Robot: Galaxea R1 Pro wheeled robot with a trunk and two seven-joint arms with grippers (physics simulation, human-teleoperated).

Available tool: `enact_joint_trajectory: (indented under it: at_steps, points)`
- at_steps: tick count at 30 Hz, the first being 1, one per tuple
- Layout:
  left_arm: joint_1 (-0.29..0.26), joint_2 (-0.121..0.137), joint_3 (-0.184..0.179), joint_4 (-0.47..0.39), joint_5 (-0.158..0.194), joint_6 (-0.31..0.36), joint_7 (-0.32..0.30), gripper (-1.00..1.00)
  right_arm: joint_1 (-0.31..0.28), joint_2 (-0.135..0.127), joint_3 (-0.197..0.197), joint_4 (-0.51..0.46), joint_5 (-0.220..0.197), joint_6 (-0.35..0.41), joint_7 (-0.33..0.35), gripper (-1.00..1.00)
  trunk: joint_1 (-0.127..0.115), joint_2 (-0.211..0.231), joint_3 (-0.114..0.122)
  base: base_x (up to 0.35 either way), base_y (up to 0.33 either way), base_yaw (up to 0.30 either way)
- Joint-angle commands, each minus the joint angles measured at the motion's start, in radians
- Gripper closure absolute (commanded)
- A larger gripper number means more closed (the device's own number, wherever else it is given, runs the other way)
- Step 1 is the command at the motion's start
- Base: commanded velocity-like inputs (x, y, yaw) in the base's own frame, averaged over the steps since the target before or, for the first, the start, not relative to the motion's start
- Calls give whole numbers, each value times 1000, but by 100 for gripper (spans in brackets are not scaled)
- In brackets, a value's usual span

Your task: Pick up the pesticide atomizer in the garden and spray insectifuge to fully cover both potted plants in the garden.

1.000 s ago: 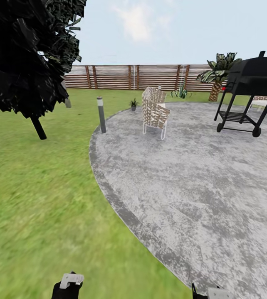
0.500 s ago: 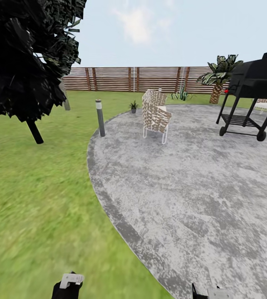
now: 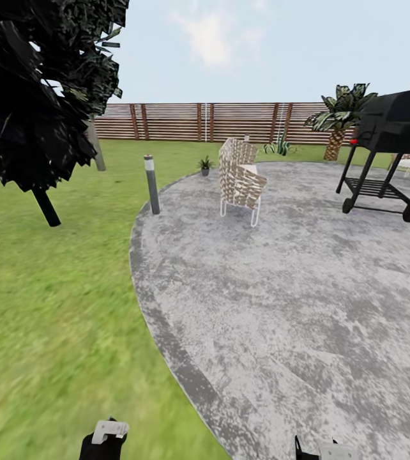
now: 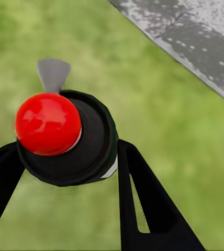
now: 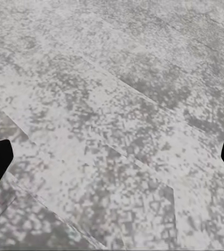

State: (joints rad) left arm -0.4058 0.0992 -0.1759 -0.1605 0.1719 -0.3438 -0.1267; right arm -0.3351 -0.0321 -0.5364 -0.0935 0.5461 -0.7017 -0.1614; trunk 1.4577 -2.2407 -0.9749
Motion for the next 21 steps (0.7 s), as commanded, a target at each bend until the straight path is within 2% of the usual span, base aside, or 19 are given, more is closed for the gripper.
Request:
enact_joint_trajectory:
  at_steps: [1,21]
  points:
    - [-1,1,-7,1,11,-3,-4,100,-1,0,-4,1,11,-2,-7,-100,0,0,-1,340,0,0]
    - [-1,2,-6,1,11,-3,-5,100,-1,0,-4,1,11,-2,-7,-100,0,0,-1,340,0,0]
